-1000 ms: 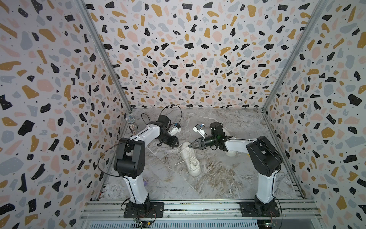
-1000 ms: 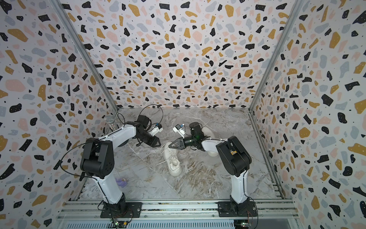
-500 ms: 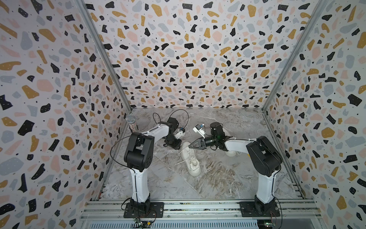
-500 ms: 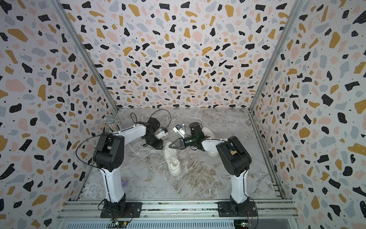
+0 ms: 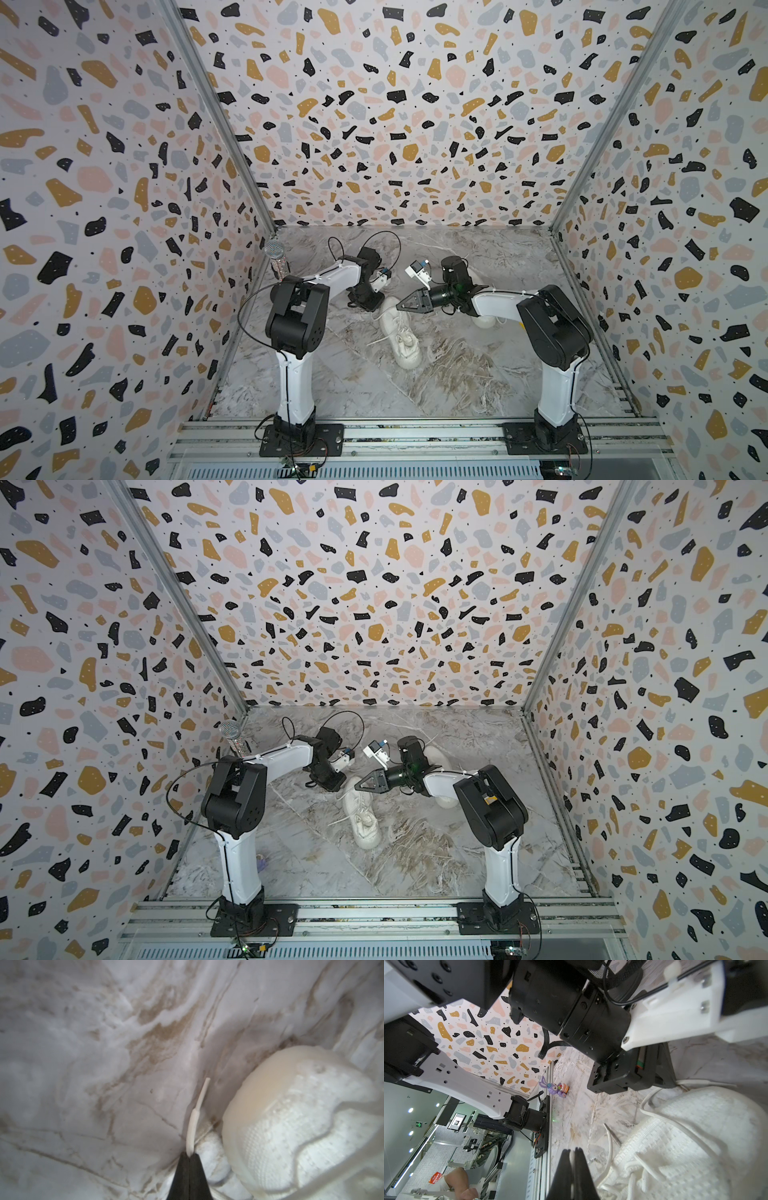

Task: Tie the shoes
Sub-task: Wrap the shoelace around the shoelace.

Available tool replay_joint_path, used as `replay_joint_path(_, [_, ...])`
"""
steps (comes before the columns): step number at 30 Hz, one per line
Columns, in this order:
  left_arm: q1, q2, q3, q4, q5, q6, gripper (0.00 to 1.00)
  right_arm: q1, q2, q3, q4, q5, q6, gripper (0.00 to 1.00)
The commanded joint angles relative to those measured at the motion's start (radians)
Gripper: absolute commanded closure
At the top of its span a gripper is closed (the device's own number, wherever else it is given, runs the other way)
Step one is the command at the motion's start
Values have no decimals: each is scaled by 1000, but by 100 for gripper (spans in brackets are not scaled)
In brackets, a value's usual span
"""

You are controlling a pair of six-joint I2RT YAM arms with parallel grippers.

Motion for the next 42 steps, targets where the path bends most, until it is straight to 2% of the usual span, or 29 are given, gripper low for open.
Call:
replay_joint_path(1, [30, -90, -34, -3, 111, 5, 100, -7, -63, 1, -57, 43, -35, 100])
replay_joint_path(4, [73, -197, -84, -9, 238, 53, 100, -7, -81, 11, -137, 103, -70, 100])
replay_joint_path(10, [100, -374, -206, -120, 346, 225, 100, -9, -92, 56, -265, 184, -105, 100])
replay_joint_path(19, [94, -577, -289, -218, 565, 420, 100, -9, -60, 101, -330, 191, -114, 100])
replay_joint_path(28, [-129, -574, -254, -223, 526, 521, 100, -9, -26, 156, -402, 154, -150, 100])
replay_joint_path(36, [-291, -485, -190, -108, 433, 464, 100, -9, 3, 183, -421, 110, -164, 100])
replay_joint_path(42, [-354, -424, -179, 13, 342, 402, 100, -9, 9, 190, -427, 104, -168, 100])
